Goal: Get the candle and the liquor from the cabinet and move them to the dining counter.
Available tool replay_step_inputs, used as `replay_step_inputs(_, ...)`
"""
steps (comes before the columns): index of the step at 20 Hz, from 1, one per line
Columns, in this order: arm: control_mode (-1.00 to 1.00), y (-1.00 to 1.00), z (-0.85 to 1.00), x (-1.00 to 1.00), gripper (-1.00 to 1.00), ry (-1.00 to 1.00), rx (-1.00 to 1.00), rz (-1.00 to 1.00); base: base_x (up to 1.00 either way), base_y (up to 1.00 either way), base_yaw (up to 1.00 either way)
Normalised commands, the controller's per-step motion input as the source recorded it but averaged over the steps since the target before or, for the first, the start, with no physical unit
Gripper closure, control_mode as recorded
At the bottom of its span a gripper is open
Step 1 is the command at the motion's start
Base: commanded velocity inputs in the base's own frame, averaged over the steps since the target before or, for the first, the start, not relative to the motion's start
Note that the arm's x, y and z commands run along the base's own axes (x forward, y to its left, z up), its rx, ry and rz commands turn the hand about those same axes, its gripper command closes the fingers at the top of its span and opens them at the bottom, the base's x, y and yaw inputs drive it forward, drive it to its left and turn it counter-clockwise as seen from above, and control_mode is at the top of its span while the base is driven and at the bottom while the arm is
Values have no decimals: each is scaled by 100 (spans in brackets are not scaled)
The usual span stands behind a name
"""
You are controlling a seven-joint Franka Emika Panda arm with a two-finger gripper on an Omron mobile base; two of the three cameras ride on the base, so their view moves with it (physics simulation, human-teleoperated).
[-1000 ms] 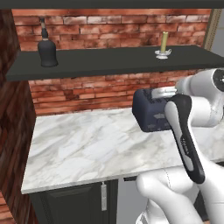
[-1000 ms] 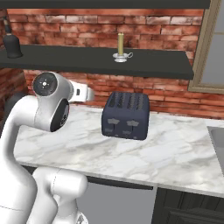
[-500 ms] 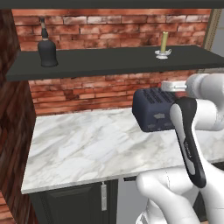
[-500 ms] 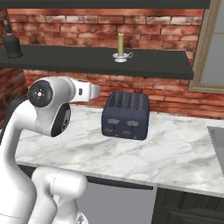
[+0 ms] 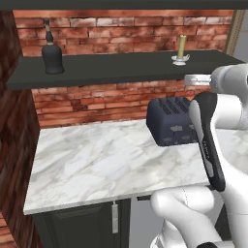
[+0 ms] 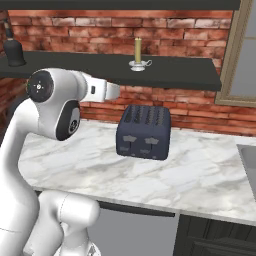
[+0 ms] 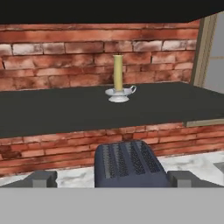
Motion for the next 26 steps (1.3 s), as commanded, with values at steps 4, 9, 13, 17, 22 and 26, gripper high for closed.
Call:
replay_step_inputs(4, -100, -16, 39, 8, -100, 3, 0, -8, 0, 0, 0)
replay_step_inputs(9, -100, -8, 29, 22, -100, 0, 0, 0, 0, 0, 0)
replay_step_inputs(13, -100, -1, 31, 32, -100, 6, 0, 0, 0, 0, 0)
replay_step_inputs(17, -100, 0, 27, 28, -100, 8, 0, 0, 0, 0, 0)
replay_step_inputs(22, -100, -2, 15, 24, -100, 11, -2, 0, 0, 0, 0)
replay_step_inputs(26, -100, -5, -8, 25, -100, -2, -7, 1, 0, 0, 0)
